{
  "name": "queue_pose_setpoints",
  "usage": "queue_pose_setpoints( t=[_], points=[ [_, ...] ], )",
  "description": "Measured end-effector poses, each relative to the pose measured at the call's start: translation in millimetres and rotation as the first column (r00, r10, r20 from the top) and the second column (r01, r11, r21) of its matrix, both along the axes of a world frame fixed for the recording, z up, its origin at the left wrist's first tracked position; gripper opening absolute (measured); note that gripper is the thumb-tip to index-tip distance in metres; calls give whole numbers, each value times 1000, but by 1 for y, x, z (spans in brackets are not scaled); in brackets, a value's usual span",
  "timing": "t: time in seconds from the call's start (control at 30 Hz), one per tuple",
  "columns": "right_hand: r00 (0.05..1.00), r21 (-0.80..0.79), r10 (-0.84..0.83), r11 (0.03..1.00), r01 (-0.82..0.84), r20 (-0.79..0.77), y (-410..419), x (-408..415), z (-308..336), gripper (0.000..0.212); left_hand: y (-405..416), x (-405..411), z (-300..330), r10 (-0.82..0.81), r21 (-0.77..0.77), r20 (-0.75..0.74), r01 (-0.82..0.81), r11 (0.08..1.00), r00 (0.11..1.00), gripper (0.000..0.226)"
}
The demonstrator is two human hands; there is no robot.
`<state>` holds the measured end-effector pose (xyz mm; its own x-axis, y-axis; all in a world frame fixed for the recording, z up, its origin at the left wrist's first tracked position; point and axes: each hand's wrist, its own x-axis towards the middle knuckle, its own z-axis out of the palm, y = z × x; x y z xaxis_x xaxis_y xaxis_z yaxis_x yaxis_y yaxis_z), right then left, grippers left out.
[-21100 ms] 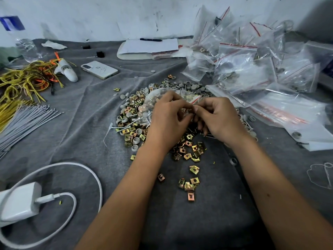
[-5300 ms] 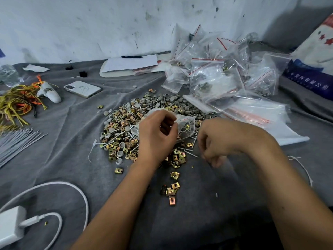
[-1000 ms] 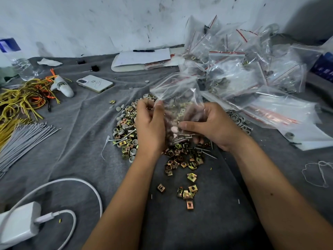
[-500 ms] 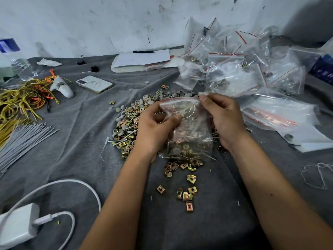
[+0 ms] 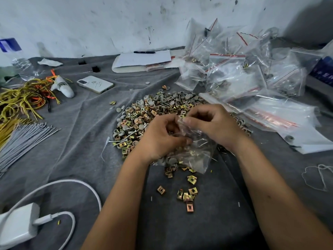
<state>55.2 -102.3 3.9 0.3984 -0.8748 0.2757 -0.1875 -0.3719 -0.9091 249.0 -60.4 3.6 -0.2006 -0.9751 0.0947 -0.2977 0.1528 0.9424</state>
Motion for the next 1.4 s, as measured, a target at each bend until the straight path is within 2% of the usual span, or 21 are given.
queue_pose_setpoints(
  t=[0.13, 0.27, 0.4, 0.57, 0.67, 0.83, 0.97, 1.07, 1.17, 1.27, 1.4],
  points=[
    [993, 2, 40, 999, -40, 114, -4, -3, -1, 15, 0, 1, 1, 6, 8, 13, -6, 1000, 1000, 33],
    [995, 6, 103, 995, -103, 7, -5, -5, -3, 15, 2, 0, 3, 31, 22, -10, -30, 999, 999, 36],
    [996, 13, 84, 996, -84, 39, -4, -8, -1, 14, 3, 0, 6, 53, 38, -23, -52, 998, 998, 39],
    [993, 27, 84, 996, -82, -82, -4, -9, -1, 12, 3, 1, 6, 50, 34, -17, -49, 998, 999, 40],
    [996, 36, 57, 998, -55, -73, -5, -10, -1, 10, 3, 2, 6, 43, 33, -23, -42, 999, 999, 41],
    [975, 49, -164, 986, 158, 150, -6, -9, 0, 12, 2, 3, 10, -2, 154, -182, 31, 988, 983, 38],
    [991, 35, -77, 997, 73, 113, 0, 0, 2, 15, 3, 5, 8, -92, 187, -353, 166, 968, 931, 44],
    [997, 77, 29, 996, -34, 70, 4, 3, 3, 22, 3, 3, 4, 3, 136, -335, 45, 990, 942, 43],
    [997, 102, 30, 994, -37, 65, 5, 3, 3, 33, -2, 1, 0, 141, 40, -253, -135, 990, 957, 33],
    [989, 142, -33, 990, 12, 142, 3, 1, 3, 25, -6, 4, -3, 220, -16, -235, -231, 973, 947, 21],
    [964, 181, -165, 975, 128, 210, -3, -2, -1, 11, -6, 9, -3, 338, -35, -341, -371, 928, 877, 23]
  ],
)
